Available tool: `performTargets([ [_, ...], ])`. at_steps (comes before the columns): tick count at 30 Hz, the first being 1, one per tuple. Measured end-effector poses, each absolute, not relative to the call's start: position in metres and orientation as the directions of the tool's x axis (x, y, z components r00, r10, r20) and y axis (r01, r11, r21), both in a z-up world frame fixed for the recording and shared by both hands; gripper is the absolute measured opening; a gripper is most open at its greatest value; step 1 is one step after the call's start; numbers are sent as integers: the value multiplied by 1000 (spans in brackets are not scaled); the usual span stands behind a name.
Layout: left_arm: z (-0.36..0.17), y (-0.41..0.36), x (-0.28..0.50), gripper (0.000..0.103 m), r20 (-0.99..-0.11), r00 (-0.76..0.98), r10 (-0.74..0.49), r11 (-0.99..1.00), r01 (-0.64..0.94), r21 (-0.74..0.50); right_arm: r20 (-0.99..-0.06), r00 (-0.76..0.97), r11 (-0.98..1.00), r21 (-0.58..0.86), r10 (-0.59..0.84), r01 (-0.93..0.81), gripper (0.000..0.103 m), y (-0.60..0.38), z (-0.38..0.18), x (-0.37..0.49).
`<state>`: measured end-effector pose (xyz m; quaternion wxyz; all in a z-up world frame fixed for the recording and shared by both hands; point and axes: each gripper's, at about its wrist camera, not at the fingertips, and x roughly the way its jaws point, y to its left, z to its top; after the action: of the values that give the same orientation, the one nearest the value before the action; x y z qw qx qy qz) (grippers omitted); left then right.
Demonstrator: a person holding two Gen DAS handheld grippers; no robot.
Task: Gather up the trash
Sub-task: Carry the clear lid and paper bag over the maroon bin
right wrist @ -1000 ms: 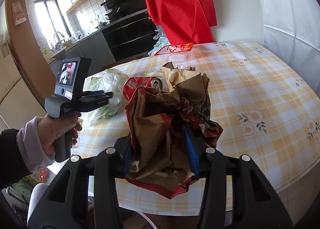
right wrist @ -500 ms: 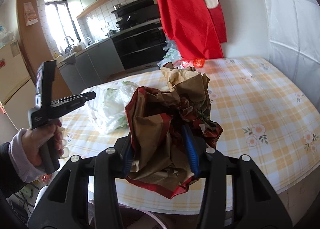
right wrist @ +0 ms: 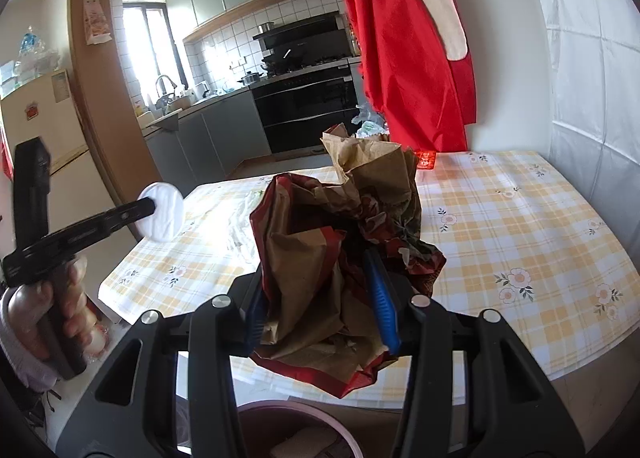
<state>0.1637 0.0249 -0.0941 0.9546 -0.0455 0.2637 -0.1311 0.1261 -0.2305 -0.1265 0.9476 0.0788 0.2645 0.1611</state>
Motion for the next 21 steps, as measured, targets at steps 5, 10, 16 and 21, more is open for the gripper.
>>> performTargets([
  [5, -92, 32, 120, 6, -477, 818, -323, 944, 239, -229, -469, 809, 933, 225, 355, -280, 46, -225, -119, 108],
  [10, -99, 27, 79, 6, -487, 791, -369, 927, 281, -247, -462, 808, 931, 205, 364, -302, 46, -218, -114, 97],
  [16, -123, 11, 58, 6, -544, 738, -399, 917, 332, -222, -464, 802, 926, 208, 377, -315, 46, -212, -113, 93],
  [21, -133, 4, 49, 6, -559, 709, -429, 902, 371, -222, -460, 804, 926, 195, 376, -322, 46, -210, -110, 89],
])
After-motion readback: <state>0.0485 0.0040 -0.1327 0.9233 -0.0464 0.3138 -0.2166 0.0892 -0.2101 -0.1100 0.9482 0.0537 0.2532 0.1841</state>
